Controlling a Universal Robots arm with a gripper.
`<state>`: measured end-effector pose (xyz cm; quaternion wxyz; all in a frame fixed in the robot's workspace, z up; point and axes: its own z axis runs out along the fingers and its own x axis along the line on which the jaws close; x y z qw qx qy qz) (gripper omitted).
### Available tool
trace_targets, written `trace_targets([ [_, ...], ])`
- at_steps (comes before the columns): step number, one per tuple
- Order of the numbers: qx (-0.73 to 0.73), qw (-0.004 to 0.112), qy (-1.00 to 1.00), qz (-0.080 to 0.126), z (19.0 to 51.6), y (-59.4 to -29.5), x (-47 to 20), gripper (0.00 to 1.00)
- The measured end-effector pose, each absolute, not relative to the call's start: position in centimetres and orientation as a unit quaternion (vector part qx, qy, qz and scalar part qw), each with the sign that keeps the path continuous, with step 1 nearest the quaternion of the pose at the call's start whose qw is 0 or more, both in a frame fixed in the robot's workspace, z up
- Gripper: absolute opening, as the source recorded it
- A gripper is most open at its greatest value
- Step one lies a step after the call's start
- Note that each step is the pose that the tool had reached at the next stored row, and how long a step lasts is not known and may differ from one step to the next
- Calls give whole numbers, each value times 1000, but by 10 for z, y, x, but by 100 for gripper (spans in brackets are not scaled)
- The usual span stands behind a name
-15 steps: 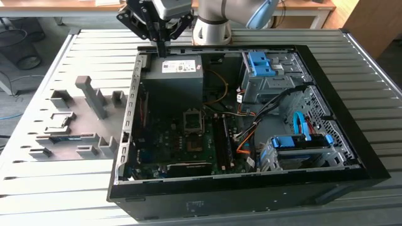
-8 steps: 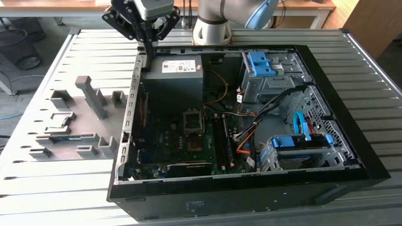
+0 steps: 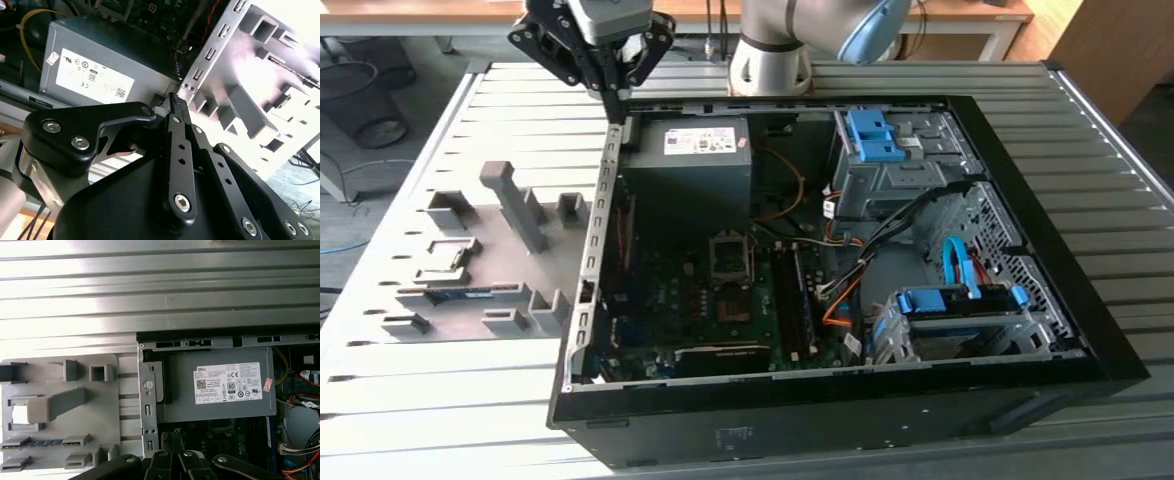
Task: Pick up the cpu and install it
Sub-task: 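Reach for the cpu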
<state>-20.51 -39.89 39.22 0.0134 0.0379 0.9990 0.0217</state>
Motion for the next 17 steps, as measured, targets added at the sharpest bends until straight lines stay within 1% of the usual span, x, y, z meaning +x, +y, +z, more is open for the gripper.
trace_targets([
  [17, 38, 13, 999, 22, 391, -399, -243, 10],
])
